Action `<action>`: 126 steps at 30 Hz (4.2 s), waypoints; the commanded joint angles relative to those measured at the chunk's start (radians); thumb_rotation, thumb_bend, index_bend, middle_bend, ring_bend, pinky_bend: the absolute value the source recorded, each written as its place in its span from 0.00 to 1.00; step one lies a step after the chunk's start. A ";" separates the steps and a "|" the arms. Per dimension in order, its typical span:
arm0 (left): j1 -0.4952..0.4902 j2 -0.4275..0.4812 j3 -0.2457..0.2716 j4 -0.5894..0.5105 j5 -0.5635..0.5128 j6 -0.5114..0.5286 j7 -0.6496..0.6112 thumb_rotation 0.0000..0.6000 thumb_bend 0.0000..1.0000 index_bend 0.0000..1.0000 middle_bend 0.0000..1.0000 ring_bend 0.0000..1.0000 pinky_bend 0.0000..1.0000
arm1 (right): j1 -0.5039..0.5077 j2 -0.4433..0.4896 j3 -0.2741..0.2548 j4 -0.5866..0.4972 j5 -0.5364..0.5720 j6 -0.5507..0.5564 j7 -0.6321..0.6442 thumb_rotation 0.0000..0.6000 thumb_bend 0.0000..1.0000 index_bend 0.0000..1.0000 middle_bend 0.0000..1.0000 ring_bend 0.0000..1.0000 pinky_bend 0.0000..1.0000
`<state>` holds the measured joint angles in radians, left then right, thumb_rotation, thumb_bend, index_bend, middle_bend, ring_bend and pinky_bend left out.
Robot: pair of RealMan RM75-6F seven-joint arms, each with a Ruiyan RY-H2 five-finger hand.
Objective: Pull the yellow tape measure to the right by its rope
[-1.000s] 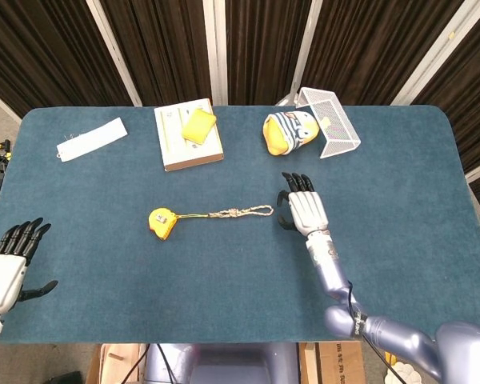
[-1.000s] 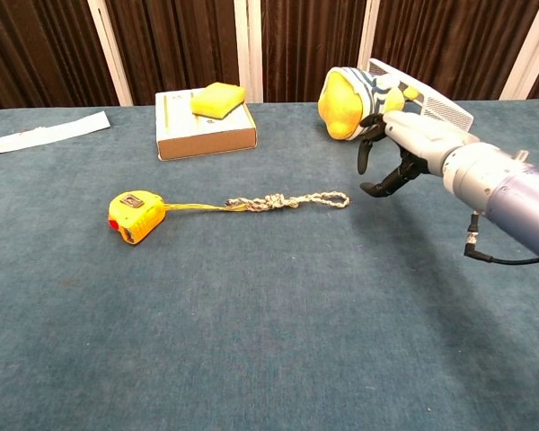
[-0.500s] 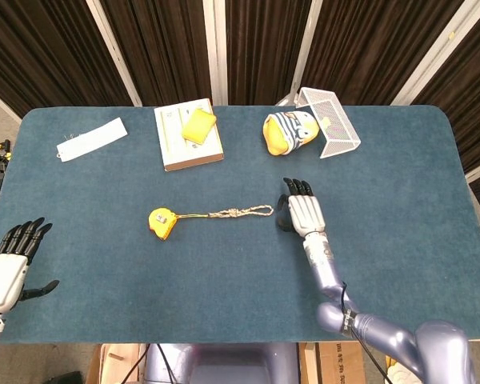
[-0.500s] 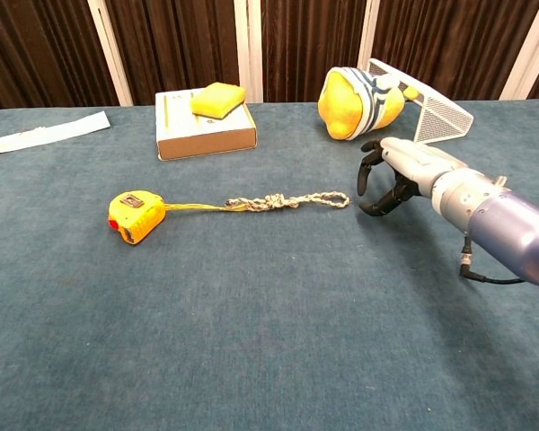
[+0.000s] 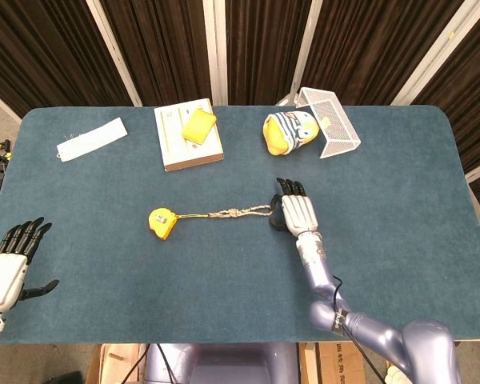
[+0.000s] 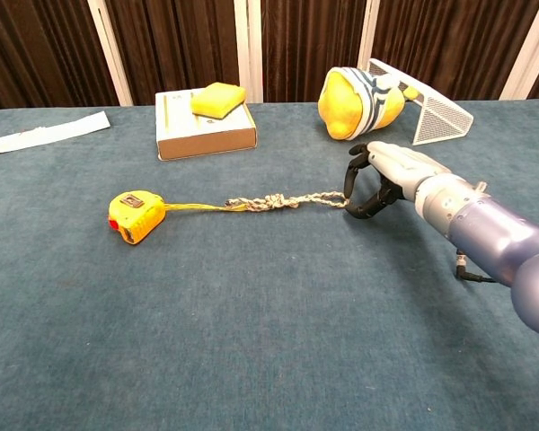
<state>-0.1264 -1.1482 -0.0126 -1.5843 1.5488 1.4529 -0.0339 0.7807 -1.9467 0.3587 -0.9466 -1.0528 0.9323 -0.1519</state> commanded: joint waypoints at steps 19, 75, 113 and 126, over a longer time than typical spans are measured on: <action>-0.002 0.002 0.000 -0.005 -0.005 -0.004 -0.002 1.00 0.00 0.00 0.00 0.00 0.00 | 0.028 -0.055 0.002 0.054 -0.030 -0.004 0.056 1.00 0.38 0.53 0.10 0.00 0.00; 0.002 0.006 0.005 -0.009 0.005 0.007 -0.001 1.00 0.00 0.00 0.00 0.00 0.00 | -0.094 0.133 -0.019 -0.267 -0.038 0.115 -0.008 1.00 0.49 0.62 0.14 0.00 0.00; 0.017 -0.009 0.011 -0.001 0.049 0.058 0.064 1.00 0.00 0.00 0.00 0.00 0.00 | -0.313 0.599 0.055 -0.403 0.187 0.189 0.004 1.00 0.49 0.62 0.14 0.00 0.00; 0.018 -0.011 0.011 -0.002 0.049 0.059 0.067 1.00 0.00 0.00 0.00 0.00 0.00 | -0.325 0.654 0.142 -0.306 0.346 0.157 0.043 1.00 0.49 0.63 0.14 0.00 0.00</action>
<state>-0.1087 -1.1588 -0.0017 -1.5859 1.5983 1.5114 0.0329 0.4577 -1.2976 0.4955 -1.2585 -0.7145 1.0924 -0.1116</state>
